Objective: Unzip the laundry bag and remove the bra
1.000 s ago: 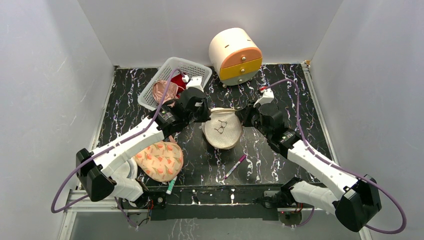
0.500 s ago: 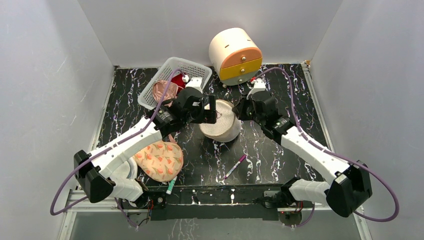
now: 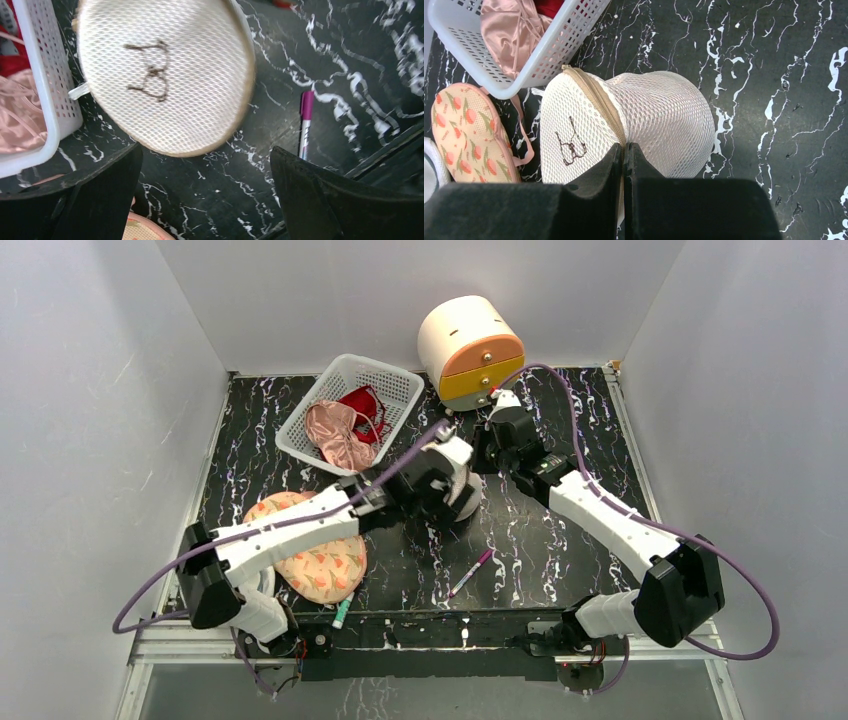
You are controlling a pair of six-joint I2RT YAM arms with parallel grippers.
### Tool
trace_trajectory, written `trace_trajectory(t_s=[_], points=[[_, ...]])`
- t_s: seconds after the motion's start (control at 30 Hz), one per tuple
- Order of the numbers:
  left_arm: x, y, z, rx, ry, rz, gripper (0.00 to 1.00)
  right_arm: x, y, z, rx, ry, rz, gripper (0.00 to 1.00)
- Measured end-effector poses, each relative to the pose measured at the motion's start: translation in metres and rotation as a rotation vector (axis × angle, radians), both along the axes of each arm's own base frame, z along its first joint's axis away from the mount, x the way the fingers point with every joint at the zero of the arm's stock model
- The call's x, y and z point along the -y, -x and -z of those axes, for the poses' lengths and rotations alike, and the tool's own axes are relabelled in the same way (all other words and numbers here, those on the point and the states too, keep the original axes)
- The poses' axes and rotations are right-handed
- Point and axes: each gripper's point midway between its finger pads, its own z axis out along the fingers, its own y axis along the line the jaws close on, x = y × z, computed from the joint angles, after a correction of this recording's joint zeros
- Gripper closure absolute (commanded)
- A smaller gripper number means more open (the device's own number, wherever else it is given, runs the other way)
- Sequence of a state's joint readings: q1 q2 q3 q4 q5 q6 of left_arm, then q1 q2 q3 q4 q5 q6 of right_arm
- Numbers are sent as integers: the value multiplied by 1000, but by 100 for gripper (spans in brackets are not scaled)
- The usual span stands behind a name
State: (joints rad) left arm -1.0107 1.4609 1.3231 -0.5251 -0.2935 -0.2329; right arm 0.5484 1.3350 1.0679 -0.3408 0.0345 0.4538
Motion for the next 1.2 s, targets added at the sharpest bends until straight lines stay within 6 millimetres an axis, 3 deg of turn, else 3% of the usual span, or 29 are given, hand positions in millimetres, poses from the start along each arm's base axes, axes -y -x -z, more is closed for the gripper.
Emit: trace_trajectory(t_s=[0.13,0.3,0.43,0.8,0.9,0.97,1.2], points=[[12,15,17,105,-187,99,21,-1,1,0,-6,-8,-11,100],[7,9,43,153,-362,111,28,-3,2,-1,-10,-17,-23,100],[8,2,42,175,-357,82,37,-4,4,-3,-6,-25,-31,100],[15,0,43,162,-318,32,78,-7,8,-10,-2,-51,-60,100],[15,0,46,146,-331,26,85,-7,8,-10,0,-50,-61,83],[16,1,44,138,-327,20,99,-6,8,-10,0,-45,-64,74],[17,0,26,116,-286,-27,100,2,10,-10,6,-12,-52,51]])
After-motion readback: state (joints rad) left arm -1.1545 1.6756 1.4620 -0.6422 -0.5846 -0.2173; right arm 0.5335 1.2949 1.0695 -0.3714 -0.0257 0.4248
